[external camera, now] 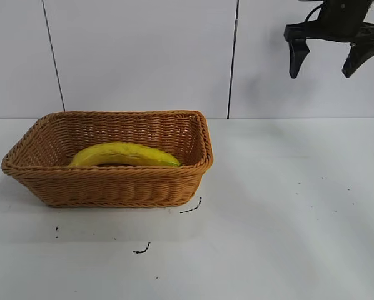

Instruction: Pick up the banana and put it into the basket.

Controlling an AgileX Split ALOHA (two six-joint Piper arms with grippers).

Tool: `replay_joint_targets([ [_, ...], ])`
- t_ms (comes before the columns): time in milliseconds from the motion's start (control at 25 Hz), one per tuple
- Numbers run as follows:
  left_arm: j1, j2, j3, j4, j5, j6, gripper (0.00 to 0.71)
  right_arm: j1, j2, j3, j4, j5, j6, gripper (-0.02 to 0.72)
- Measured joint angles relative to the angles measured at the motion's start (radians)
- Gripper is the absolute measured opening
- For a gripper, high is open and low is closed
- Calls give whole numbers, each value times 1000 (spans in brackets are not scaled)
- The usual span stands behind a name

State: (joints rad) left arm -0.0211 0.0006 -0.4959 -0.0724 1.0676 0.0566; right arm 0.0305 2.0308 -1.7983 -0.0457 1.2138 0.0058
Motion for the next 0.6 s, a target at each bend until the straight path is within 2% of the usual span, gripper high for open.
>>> replay_joint_targets([
  [240,0,0,0,-1,0,0,690,0,-308,375,-1,1,6,692],
  [600,0,0,0,-1,0,0,690,0,-845,837,1,-4,15,692],
])
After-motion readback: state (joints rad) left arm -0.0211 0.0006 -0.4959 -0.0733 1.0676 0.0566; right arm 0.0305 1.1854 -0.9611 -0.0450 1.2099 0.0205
